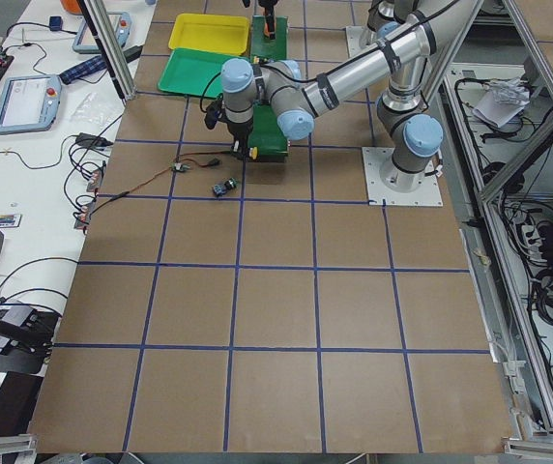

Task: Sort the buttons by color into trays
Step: 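Carry the green-capped button with the left gripper onto the belt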

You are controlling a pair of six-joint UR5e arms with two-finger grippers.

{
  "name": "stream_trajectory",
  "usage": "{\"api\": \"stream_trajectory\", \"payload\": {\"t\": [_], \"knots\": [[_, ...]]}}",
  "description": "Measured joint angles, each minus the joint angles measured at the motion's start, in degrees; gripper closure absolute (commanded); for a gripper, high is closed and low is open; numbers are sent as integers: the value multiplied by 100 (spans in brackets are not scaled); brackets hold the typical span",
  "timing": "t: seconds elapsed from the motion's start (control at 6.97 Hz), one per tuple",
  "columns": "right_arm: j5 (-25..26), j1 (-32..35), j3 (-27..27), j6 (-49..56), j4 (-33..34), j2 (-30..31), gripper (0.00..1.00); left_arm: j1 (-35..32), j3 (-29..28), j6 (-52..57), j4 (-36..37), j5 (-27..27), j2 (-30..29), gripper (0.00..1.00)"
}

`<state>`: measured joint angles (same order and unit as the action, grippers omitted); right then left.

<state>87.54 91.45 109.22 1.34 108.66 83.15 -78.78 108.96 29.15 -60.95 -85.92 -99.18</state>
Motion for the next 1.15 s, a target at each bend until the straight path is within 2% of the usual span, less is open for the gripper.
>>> {"api": "stream_trajectory", "payload": {"t": [0.14, 0.43, 0.57, 0.72, 0.86, 1.15], "knots": [[-1, -3, 13, 3, 4, -1, 0, -302, 156, -27, 124, -20, 11, 100], [8, -4, 19, 6, 6, 0, 0, -474, 556, -20, 593, -43, 15, 100], [13, -4, 20, 6, 6, 0, 0, -482, 632, -21, 726, -51, -20, 91], [16, -4, 20, 6, 6, -1, 0, -466, 659, -32, 765, -54, -44, 40], [17, -4, 20, 6, 6, -3, 0, -428, 664, -50, 766, -54, -53, 0], [6, -4, 20, -2, 33, -24, 0, -396, 629, -345, 781, -32, -60, 0]]}}
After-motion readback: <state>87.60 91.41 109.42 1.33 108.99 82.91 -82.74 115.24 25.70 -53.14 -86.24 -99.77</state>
